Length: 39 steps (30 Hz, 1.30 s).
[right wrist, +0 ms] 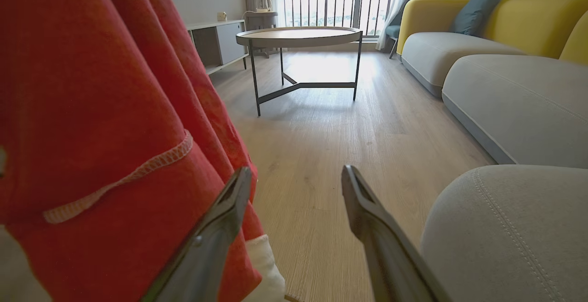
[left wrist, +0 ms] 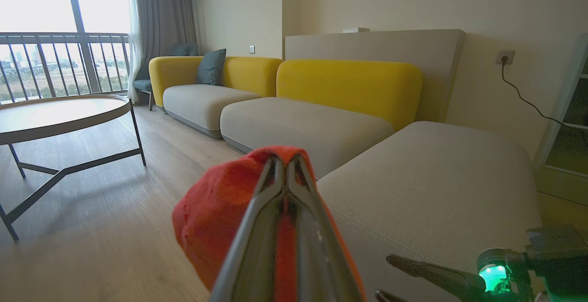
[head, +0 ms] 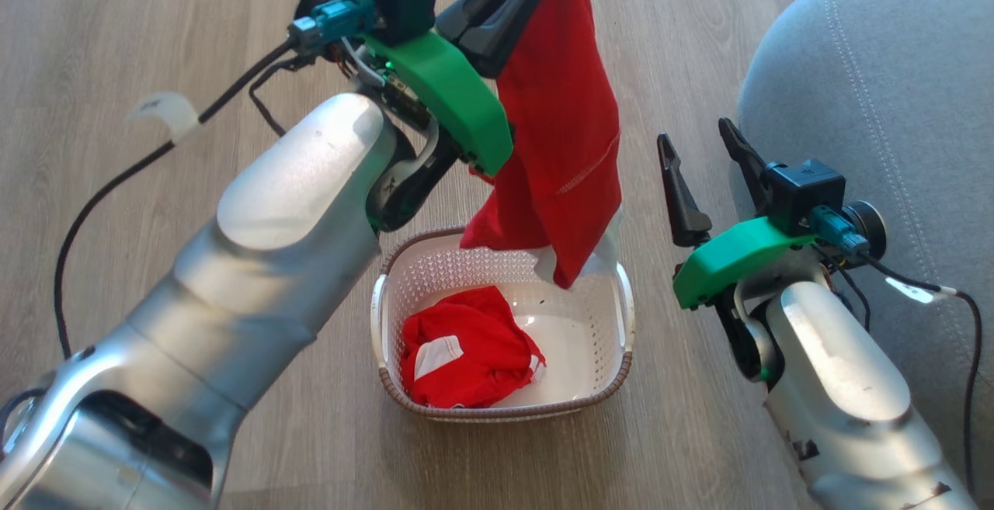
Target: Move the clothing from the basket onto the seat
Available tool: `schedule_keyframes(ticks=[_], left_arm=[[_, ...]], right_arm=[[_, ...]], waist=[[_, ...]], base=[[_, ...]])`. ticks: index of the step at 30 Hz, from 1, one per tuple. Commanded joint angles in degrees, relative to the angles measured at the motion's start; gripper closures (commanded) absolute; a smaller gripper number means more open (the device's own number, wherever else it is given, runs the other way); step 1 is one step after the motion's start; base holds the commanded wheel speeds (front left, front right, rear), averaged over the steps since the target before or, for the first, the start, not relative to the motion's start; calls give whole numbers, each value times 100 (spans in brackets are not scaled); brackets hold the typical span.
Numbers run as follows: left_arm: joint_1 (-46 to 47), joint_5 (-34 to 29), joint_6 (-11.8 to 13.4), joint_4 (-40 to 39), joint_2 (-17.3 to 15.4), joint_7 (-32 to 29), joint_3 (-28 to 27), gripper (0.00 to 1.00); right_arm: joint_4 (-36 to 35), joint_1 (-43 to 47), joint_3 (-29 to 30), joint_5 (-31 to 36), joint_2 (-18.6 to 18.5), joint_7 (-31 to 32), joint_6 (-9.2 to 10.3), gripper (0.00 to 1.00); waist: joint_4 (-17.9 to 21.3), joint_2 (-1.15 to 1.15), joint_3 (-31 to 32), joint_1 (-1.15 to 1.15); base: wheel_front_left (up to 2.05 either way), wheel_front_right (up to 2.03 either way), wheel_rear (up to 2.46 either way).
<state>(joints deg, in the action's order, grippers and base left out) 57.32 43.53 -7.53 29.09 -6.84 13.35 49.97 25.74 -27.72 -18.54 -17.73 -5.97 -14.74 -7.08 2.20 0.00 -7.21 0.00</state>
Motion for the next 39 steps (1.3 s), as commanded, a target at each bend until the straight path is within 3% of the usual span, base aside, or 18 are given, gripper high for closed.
schedule_keyframes(ticks=[1,7,13,19,27,35,36,37,38,39], left_arm=[[370,26,9,-157,-170,4,-228,100],[325,15,13,-144,-98,-18,-112,100],[263,12,12,-135,-35,-17,24,100],[216,54,10,-184,46,-2,165,100],[144,148,7,-296,124,34,349,100],[147,191,6,-336,132,54,417,100],[146,195,6,-338,130,57,424,100],[145,194,6,-336,125,59,432,100],[142,196,6,-334,120,62,439,100],[138,197,6,-328,114,64,446,100]], right_arm=[[-177,-33,-116,-55,10,-26,-41,0],[-585,-160,-472,-207,-15,-26,-41,0],[-1152,-490,-1054,-444,-285,-26,-41,0],[-1283,-954,-1578,-714,-606,-26,-41,0],[-618,-1410,-2466,-1574,-1029,-26,-41,0],[52,-1653,-3412,-2441,-1086,-26,-41,0],[95,-1682,-3472,-2496,-1087,-26,-41,11],[134,-1702,-3507,-2543,-1084,-26,-41,68],[162,-1718,-3514,-2576,-1080,-26,-41,100],[189,-1721,-3508,-2616,-1073,-26,-41,100]], waist=[[8,0,12,0],[-6,0,29,0],[-57,0,25,0],[-143,0,51,0],[-312,0,103,0],[-378,0,71,0],[-380,0,61,0],[-379,0,50,0],[-377,0,40,0],[-373,0,29,0]], base=[[0,0,0],[0,0,0],[0,0,0],[0,0,0],[0,0,0],[0,0,0],[0,0,0],[0,0,0],[0,0,0],[0,0,0]])
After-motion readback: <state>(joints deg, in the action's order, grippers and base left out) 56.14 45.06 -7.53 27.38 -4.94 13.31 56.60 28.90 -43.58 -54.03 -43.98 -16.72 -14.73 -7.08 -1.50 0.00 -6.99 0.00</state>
